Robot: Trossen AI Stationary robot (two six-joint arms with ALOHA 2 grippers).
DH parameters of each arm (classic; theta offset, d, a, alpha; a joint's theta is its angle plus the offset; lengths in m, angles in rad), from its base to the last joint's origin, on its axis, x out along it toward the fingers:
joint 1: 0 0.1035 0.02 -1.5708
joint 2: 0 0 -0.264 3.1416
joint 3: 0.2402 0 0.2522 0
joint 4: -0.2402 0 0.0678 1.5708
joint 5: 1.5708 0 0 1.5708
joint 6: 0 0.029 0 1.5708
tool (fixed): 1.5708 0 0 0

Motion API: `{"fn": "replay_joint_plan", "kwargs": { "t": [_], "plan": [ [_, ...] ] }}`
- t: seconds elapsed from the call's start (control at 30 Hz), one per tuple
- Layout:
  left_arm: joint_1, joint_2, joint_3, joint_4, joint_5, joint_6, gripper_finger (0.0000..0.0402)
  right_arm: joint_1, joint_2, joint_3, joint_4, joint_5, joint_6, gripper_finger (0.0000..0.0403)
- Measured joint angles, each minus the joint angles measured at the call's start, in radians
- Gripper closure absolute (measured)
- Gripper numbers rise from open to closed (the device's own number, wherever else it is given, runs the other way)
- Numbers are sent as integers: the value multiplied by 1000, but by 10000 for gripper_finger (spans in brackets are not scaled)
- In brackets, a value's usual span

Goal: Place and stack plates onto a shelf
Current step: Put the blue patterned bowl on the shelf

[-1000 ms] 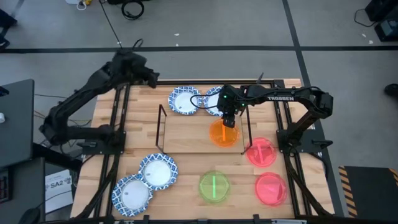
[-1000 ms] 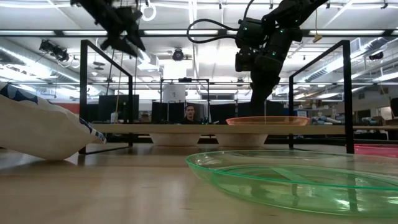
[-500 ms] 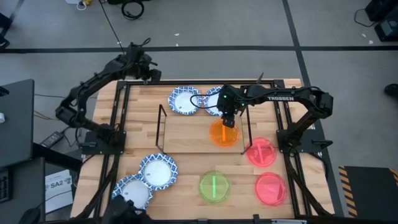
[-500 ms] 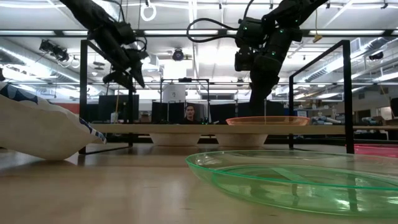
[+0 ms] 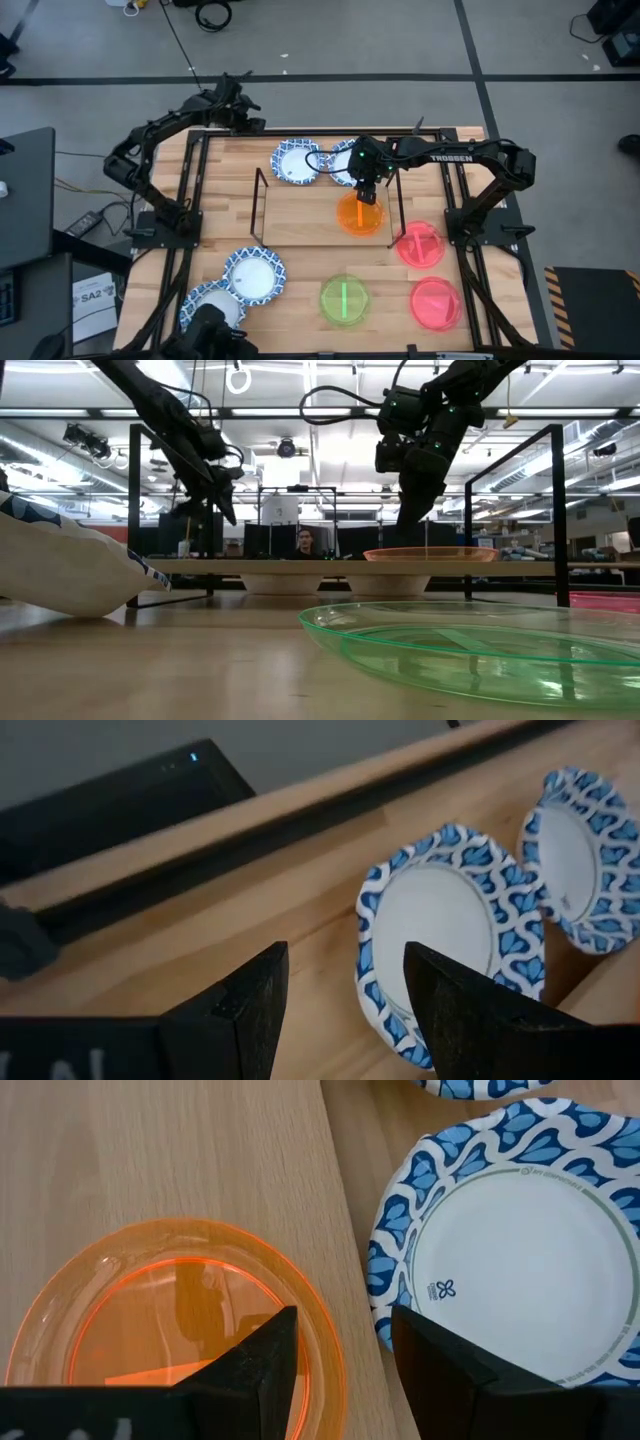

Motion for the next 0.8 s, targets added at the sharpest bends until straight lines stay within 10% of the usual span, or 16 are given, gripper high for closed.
{"fn": "replay_joint_plan", "kwargs": {
  "t": [0.8],
  "plan": [
    [-151, 183, 0, 4, -4, -2, 196, 0, 0, 0, 3, 0, 0, 235]
  ]
}}
